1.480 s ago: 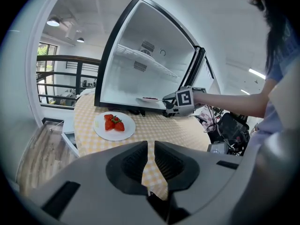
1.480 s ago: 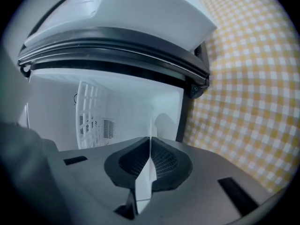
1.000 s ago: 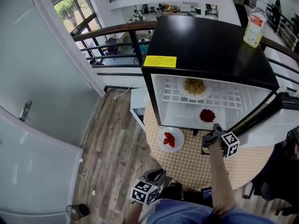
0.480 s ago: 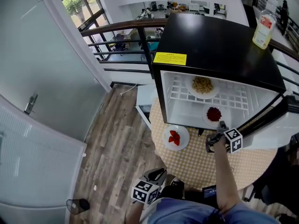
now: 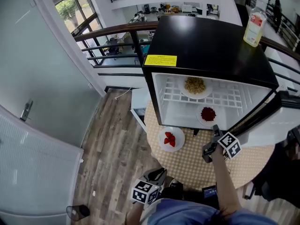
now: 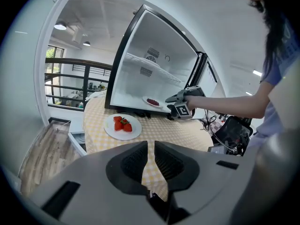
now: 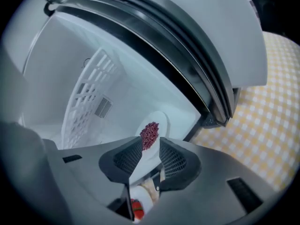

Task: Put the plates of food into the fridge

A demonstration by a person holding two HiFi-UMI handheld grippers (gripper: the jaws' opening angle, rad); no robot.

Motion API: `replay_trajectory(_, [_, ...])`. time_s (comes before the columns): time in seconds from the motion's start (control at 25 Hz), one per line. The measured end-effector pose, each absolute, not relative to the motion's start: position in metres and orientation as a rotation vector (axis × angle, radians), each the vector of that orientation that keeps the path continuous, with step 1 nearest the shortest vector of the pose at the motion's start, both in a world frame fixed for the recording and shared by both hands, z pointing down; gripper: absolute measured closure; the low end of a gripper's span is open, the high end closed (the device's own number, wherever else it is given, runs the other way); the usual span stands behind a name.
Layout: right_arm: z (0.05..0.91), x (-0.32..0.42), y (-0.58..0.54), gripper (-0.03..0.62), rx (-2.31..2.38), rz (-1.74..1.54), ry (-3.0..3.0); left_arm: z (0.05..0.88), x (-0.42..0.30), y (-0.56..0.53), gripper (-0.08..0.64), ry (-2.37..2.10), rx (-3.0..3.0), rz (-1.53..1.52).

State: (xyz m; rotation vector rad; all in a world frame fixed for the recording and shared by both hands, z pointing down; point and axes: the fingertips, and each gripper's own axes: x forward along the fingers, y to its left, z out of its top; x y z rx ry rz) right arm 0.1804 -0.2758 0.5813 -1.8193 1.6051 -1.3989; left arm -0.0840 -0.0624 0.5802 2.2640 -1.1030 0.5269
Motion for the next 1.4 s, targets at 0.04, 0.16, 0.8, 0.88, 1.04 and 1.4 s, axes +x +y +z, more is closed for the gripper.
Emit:
replay_trajectory(0.04, [0.575, 0.176, -0.271, 0.472, -1.815, -1.384, 1.668, 0.579, -0.083, -0.064, 0.518, -1.1, 2.272, 0.524])
replay_trajectory(0.16, [0.558, 0.162, -0.255, 0.476, -1.8, -1.335, 1.856, 0.573, -0.078, -0.066, 0.518, -1.081, 2.288, 0.517])
replay_trajectory(0.8, [0.511, 0.094, -0.1, 0.526, -1.58, -1.183, 2.488, 0.526, -0.045, -0.078, 0.518, -0.927, 2.497, 0.399])
replay_trajectory(0.88, [0.514, 0.092, -0.084, 0.533, -1.565, -1.192, 2.511, 0.526, -0.04, -0.077, 0.518, -0.911, 2.506, 0.403])
replay_trajectory(1.04, [0.513, 0.097, -0.065, 0.545, -1.531, -1.241, 2.48, 0.522, -0.033, -0.074, 0.518, -0.911, 2.514, 0.381])
replay_trajectory(1.4, [0.492, 0.106, -0.045, 0.551, -1.391, -1.168, 2.615, 0.505, -0.014, -0.059, 0.518, -1.019, 2.479, 0.288])
